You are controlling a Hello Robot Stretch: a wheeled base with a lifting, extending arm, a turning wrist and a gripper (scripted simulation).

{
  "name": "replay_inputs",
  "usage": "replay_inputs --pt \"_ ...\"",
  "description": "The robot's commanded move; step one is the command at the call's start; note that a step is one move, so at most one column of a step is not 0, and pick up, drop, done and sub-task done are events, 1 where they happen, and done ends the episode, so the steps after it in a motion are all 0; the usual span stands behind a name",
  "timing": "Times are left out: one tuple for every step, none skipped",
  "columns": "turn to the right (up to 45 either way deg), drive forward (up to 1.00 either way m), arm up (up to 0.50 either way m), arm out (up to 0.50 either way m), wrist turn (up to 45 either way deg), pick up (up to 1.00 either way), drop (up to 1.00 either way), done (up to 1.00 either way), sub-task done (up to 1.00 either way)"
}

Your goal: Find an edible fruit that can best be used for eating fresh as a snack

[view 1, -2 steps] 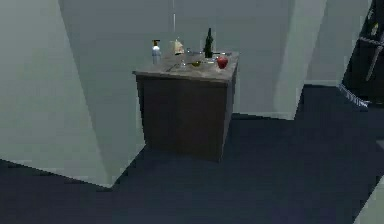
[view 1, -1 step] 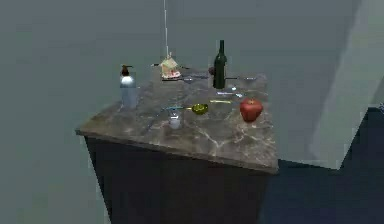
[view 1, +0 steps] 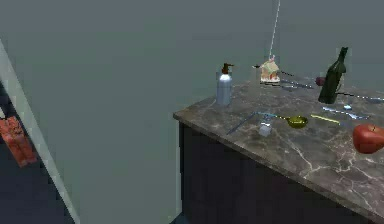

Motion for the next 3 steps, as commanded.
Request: replay_inputs --pt "0.0 0.05 0.00 0.00 0.0 0.00 0.00 0.00 0.00" --pt "45.0 0.00 0.00 0.00 0.0 0.00 0.00 0.00 0.00" --pt "0.0 0.00 0.00 0.00 0.0 0.00 0.00 1.00 0.00"
